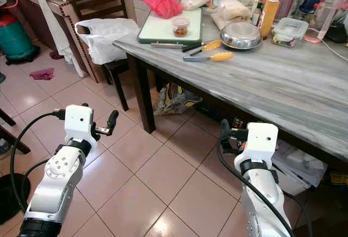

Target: Setting the table

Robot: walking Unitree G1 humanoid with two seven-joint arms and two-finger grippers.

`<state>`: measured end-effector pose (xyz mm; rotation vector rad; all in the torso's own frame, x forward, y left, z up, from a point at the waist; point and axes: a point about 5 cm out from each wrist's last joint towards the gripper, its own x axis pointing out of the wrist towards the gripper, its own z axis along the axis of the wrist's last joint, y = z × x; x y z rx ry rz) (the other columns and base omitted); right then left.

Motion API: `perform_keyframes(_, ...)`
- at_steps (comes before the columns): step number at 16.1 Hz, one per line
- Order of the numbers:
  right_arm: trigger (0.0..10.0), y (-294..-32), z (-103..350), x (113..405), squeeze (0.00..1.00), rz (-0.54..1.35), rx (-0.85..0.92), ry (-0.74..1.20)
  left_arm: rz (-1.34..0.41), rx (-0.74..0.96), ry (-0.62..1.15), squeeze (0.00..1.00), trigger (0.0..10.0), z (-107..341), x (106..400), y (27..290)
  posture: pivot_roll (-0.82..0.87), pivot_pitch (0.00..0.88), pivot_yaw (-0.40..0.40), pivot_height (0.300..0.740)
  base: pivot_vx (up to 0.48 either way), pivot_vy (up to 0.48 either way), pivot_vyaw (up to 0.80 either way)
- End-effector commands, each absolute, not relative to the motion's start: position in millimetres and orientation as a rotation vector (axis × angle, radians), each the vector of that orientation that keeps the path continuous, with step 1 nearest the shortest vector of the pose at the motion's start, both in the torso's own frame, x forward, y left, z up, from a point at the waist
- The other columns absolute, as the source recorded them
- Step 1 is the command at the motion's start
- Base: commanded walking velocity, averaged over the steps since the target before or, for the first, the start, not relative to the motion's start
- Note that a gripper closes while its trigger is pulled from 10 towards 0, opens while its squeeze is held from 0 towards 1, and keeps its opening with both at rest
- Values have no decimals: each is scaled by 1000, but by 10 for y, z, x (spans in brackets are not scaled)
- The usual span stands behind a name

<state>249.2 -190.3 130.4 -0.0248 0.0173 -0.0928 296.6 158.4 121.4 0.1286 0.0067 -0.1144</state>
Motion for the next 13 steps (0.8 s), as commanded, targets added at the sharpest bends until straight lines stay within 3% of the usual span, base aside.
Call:
perform_keyframes(1, 10000, -1898, 1336, 2484, 0, -90, -26, 2, -106, 137, -6, 0, 10000, 1246, 2954, 1617, -16, 47, 51, 740, 0, 0, 0)
perform_keyframes(13, 10000, -1923, 1311, 2516, 0, -116, -11, -5, -99, 134, -24, 0, 10000, 1285, 3028, 1603, -20, 29, 71, 740, 0, 0, 0)
